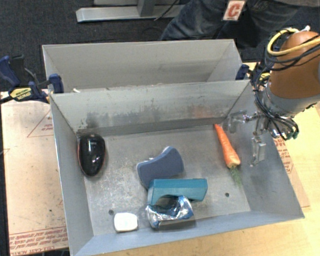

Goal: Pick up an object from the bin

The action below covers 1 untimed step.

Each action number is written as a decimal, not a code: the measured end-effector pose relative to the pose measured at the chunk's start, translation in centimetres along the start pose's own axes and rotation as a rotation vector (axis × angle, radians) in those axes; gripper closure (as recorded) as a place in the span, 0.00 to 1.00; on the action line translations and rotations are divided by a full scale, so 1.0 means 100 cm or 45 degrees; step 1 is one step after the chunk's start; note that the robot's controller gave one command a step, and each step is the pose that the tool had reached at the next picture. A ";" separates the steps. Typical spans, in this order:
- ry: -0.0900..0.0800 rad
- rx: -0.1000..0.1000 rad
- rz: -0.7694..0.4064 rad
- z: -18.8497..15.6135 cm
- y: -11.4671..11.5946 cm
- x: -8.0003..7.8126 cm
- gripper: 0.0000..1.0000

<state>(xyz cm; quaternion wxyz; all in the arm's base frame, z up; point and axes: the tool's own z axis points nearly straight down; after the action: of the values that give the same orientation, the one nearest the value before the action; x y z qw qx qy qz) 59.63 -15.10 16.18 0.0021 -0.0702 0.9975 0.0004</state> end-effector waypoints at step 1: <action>-0.006 0.004 -0.188 0.027 -0.002 -0.003 0.00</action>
Offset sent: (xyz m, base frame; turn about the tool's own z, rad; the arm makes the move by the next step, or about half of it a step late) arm 0.0170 0.0061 -0.0918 -0.5045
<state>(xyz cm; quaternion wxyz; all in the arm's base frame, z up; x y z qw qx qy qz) 59.94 -15.30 13.47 0.0048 -0.1436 0.9896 -0.0011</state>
